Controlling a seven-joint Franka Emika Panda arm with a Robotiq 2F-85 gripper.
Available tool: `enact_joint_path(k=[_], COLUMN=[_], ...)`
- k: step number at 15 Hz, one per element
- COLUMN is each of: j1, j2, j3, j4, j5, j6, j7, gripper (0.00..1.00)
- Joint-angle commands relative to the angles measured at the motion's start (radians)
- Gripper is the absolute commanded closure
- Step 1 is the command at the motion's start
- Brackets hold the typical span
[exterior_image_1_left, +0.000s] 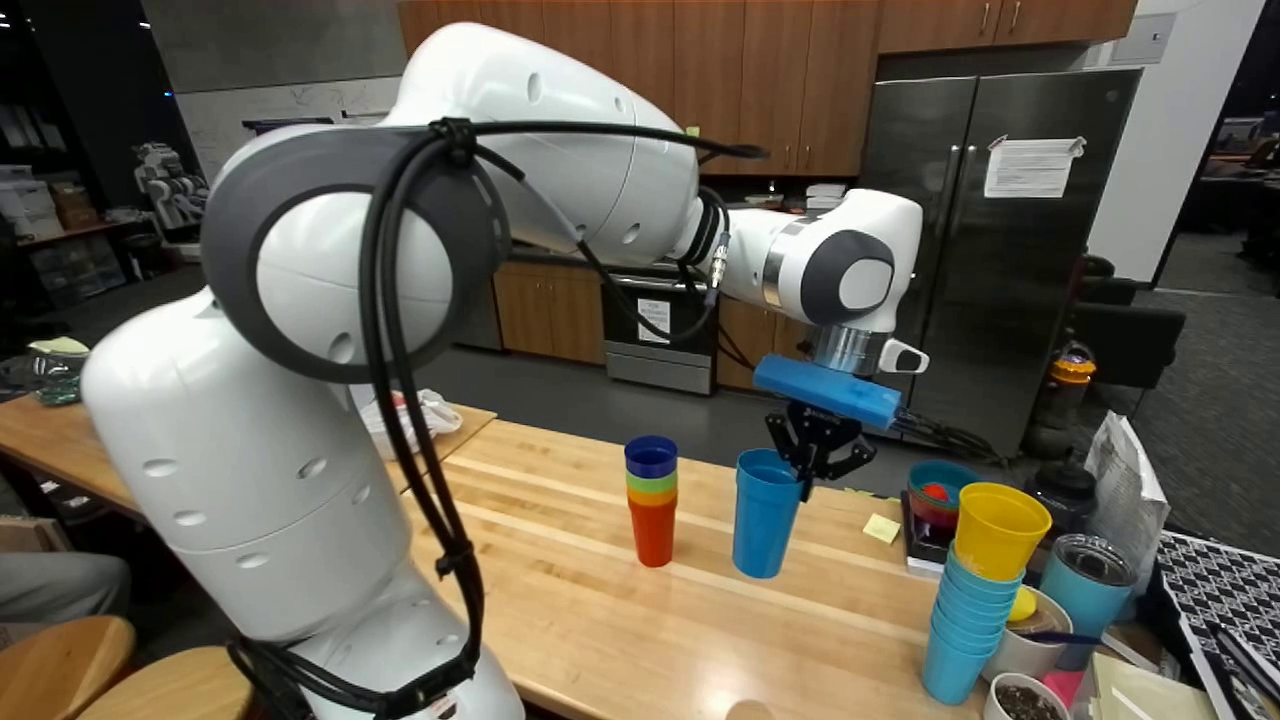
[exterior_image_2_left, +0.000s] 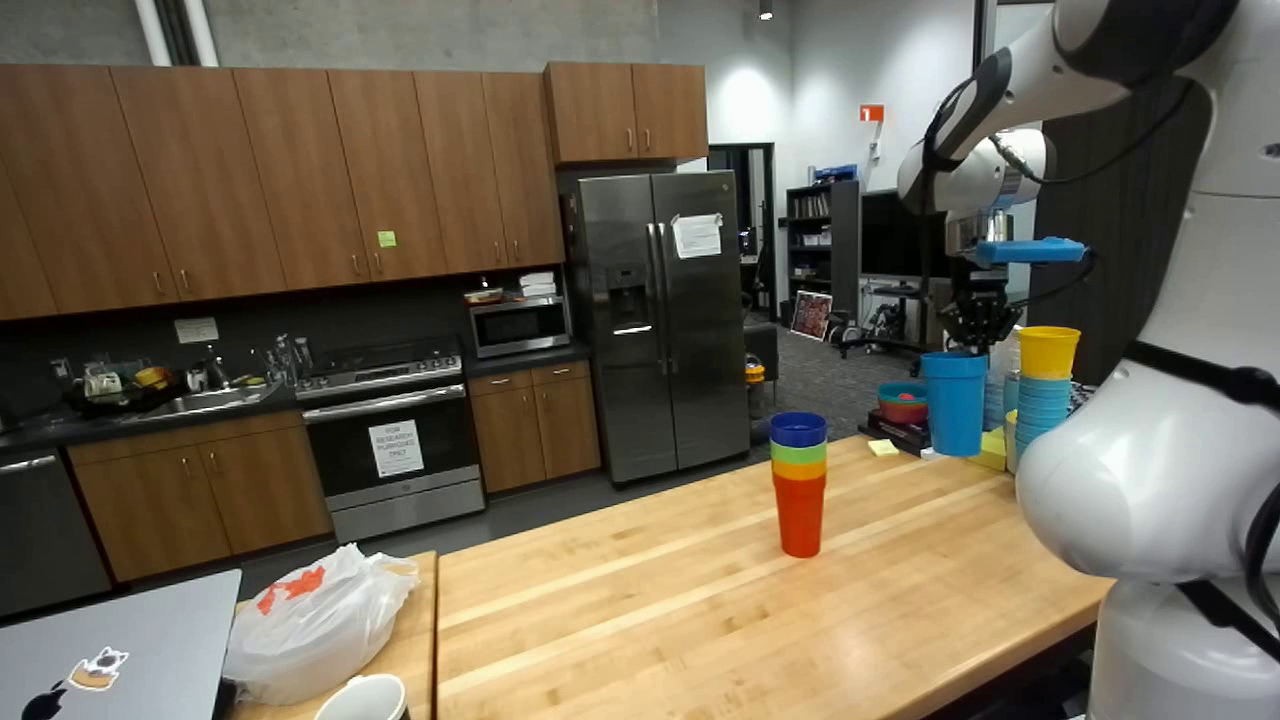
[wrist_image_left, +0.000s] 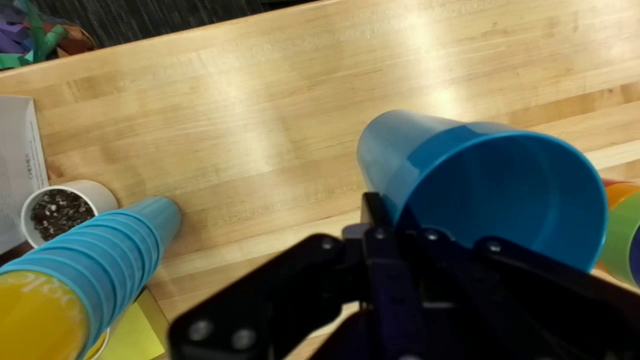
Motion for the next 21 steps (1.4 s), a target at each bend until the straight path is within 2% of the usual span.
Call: enact_joint_path(k=[1,21], j1=[-0.002,0.009], j2=[-0.005,0.127], j3=[0.008,0.049], j4=[-0.009,-0.041], j5=[-0.020,0.015], j6=[0.043,0.242], j7=[0.042,0.077], gripper=[0.99,0.99])
